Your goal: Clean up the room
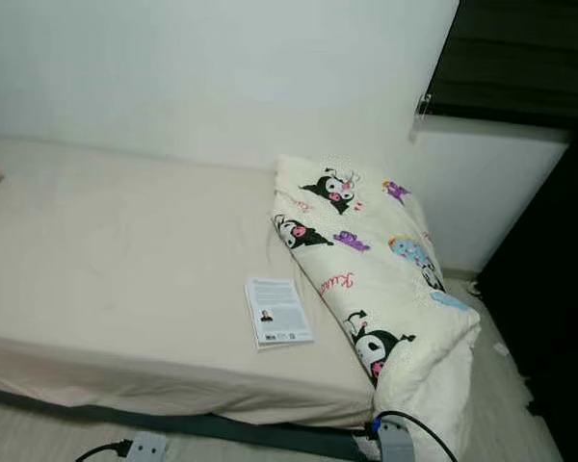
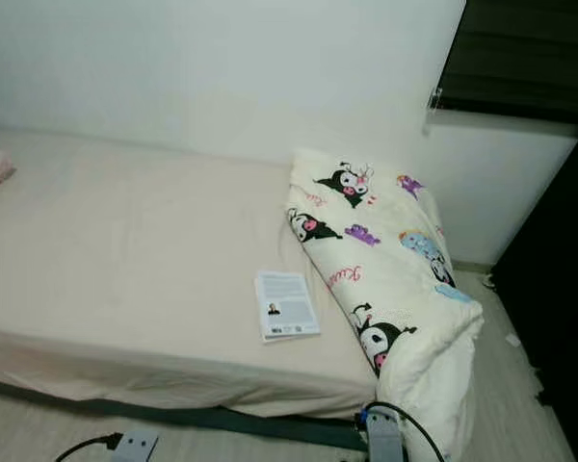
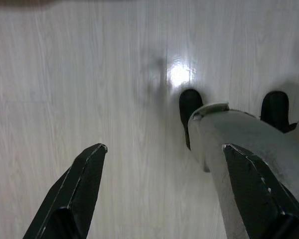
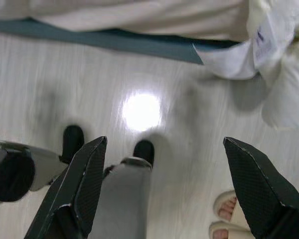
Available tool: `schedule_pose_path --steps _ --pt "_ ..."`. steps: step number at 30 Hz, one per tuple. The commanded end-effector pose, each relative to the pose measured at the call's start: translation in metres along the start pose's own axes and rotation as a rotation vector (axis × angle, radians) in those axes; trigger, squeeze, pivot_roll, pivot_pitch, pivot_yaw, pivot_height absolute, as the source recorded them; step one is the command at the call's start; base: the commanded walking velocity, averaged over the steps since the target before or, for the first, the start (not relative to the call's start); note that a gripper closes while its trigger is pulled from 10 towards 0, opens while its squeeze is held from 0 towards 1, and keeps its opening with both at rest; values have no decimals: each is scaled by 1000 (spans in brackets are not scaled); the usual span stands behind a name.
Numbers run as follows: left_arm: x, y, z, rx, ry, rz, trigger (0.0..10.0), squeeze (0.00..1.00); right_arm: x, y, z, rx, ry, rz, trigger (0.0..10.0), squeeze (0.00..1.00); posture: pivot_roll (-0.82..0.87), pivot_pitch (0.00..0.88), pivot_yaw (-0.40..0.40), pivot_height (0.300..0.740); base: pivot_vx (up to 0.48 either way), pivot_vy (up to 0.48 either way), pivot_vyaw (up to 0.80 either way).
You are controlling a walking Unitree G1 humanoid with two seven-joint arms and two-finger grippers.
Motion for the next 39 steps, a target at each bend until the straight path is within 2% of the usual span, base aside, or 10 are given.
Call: schedule_pose_path --steps 1,8,17,24,27,32,33,35,37,39 --pt "2 -1 0 0 7 -1 10000 0 8 5 -1 5 35 23 10000 0 99 0 -85 740 416 0 744" --pt "3 -1 0 1 8 7 10000 0 17 7 -1 28 53 49 10000 0 98 0 -84 740 371 0 737" --pt "-1 1 0 -7 -4 33 10000 0 11 10 0 -10 6 57 10000 0 97 0 -83 740 0 0 0" --pt "0 -4 0 6 15 -7 10000 0 25 25 -1 -71 61 222 10000 0 98 0 -76 710 0 0 0" --pt "19 -12 0 26 75 -43 10000 0 48 31 -1 -69 137 334 10000 0 97 0 -72 695 0 0 0" --pt "33 -15 1 34 118 -68 10000 0 61 33 -2 -56 181 397 10000 0 97 0 -68 685 0 0 0" --pt "61 -20 0 40 199 -132 10000 0 79 29 -2 -9 234 455 10000 0 96 0 -61 675 0 0 0" --pt "82 -24 -2 42 262 -169 10000 0 90 24 -2 29 265 481 10000 0 97 0 -59 665 0 0 0" --pt "89 -25 -3 42 281 -175 10000 0 94 22 -2 40 274 490 10000 0 97 0 -59 660 0 0 0" --pt "109 -27 -6 31 344 -241 10000 0 103 19 -3 62 302 514 10000 0 98 2 -56 650 0 0 0"
Point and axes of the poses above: a point about 5 cm out from each wrist's last joint towards the gripper, its own z axis pointing out of the wrist towards the gripper, its own x axis along the axis of the wrist's last joint, y = z × x, the point moved 6 cm from there along z, pointing out of the wrist towards the gripper, and after that the axes turned 2 degrees about -z, right-handed, at the moved point
